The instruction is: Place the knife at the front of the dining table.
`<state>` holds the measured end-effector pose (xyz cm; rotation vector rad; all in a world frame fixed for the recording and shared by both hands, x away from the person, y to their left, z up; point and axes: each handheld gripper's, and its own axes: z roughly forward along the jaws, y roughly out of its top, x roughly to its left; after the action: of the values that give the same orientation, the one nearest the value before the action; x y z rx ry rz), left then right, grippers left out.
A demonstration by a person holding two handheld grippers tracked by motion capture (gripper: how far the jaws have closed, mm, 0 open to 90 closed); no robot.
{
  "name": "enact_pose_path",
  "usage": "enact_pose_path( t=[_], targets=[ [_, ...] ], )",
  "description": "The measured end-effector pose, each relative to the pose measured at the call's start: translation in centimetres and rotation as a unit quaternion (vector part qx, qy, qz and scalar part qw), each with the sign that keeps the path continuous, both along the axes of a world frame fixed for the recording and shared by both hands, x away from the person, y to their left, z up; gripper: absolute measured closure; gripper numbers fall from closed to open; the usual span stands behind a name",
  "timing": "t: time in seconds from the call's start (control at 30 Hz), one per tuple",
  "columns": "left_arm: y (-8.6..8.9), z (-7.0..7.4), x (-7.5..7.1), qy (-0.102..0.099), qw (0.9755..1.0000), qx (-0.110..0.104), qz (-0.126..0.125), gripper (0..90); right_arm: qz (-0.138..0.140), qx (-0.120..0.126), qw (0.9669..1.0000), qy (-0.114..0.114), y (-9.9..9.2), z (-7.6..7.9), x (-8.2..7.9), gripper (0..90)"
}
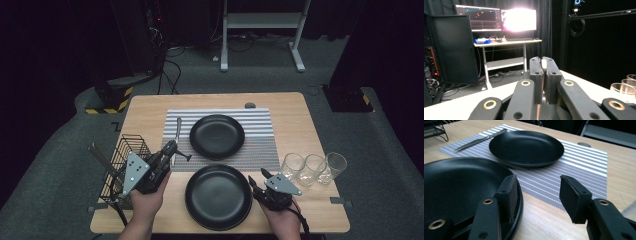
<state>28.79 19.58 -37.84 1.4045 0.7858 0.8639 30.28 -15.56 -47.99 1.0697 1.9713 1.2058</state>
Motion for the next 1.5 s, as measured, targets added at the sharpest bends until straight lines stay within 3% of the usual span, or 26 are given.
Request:
enact_pose_path(
  t=[0.4,0.9,1.3,1.5],
  targets=[
    [-0.4,-0.8,0.5,0.006,0.9996,-0.016,-0.021,86.2,0.001,-0.001,1.0,-0.008,2.1,1.2,0.1,47.5],
    [-1.8,-1.2,0.3,0.002,0.9992,-0.001,-0.039,86.2,0.018,-0.009,0.9994,-0.027,4.9,2.3,0.0,48.0],
    [-2.2,-1.4,0.2,0.001,0.9985,-0.005,-0.054,86.2,0.037,-0.005,0.9986,-0.037,6.5,2.7,0.0,50.2],
    [-3.3,-1.7,0.5,0.006,0.9985,0.013,-0.052,86.2,0.047,0.002,0.9978,-0.046,6.8,3.0,0.1,55.2]
  ],
)
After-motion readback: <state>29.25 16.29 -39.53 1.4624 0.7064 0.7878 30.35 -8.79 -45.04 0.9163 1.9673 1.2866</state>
